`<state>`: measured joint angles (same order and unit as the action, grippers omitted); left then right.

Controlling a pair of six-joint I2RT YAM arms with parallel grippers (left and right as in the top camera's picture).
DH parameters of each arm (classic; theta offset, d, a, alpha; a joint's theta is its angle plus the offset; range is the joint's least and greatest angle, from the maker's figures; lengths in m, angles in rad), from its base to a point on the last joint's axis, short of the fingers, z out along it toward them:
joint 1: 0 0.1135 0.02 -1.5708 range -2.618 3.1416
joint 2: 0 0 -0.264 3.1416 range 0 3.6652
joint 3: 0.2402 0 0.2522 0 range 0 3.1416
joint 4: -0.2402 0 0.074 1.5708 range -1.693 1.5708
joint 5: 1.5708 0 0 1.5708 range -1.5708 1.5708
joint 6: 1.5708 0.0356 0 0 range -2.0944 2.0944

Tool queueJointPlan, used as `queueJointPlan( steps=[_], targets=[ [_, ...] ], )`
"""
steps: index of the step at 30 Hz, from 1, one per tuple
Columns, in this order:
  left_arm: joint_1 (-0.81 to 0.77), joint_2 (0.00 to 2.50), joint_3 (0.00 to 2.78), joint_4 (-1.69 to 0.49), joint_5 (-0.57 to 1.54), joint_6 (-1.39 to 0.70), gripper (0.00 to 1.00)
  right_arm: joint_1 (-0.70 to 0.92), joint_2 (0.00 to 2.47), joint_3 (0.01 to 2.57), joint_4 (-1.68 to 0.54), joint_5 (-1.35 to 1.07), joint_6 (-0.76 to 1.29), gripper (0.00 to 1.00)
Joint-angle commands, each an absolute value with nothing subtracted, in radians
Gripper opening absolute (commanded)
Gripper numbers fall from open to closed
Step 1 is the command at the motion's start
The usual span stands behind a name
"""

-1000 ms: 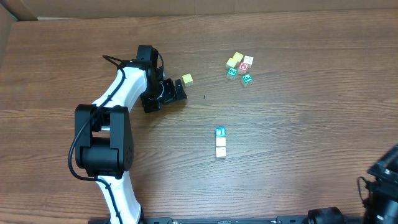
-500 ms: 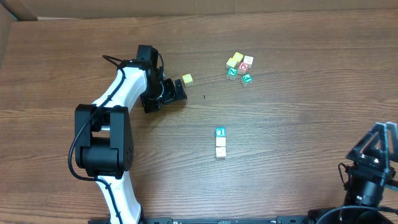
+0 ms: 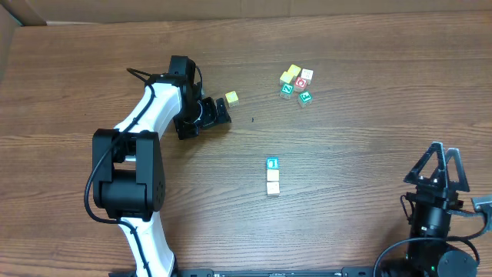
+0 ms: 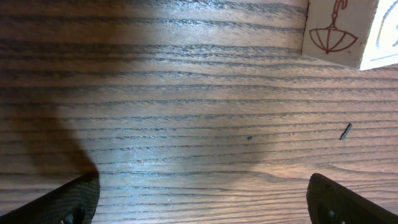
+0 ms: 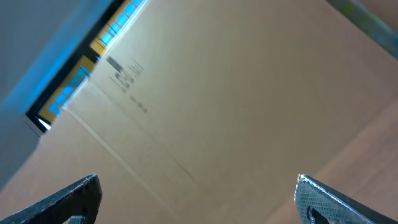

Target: Flip 3 blocks

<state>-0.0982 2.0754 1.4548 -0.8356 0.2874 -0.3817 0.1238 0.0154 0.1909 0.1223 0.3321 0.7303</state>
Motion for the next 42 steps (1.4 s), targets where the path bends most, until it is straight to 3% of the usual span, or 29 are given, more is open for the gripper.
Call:
queueJointPlan(
  steps=[1, 17, 20, 26, 31, 42],
  targets=[
    [-0.105, 2.106, 1.442, -0.825, 0.280, -0.359, 1.00, 0.117, 0.003, 0.158, 0.118, 0.320, 0.734, 1.00],
    [-0.105, 2.106, 1.442, -0.825, 0.280, -0.359, 1.00, 0.116, 0.003, 0.117, -0.010, 0.345, 0.730, 1.00],
    [-0.105, 2.106, 1.442, -0.825, 0.280, -0.359, 1.00, 0.116, 0.003, 0.116, 0.005, 0.313, 0.606, 1.00],
    [-0.105, 2.106, 1.442, -0.825, 0.280, -0.359, 1.00, 0.089, 0.003, 0.092, 0.161, 0.129, 0.154, 1.00],
    [-0.105, 2.106, 1.442, -0.825, 0.280, -0.359, 1.00, 0.051, 0.003, 0.088, 0.168, -0.035, -0.049, 1.00],
    [-0.105, 2.106, 1.442, -0.825, 0.280, -0.359, 1.00, 0.049, 0.003, 0.008, 0.152, -0.050, -0.080, 1.00]
  ],
)
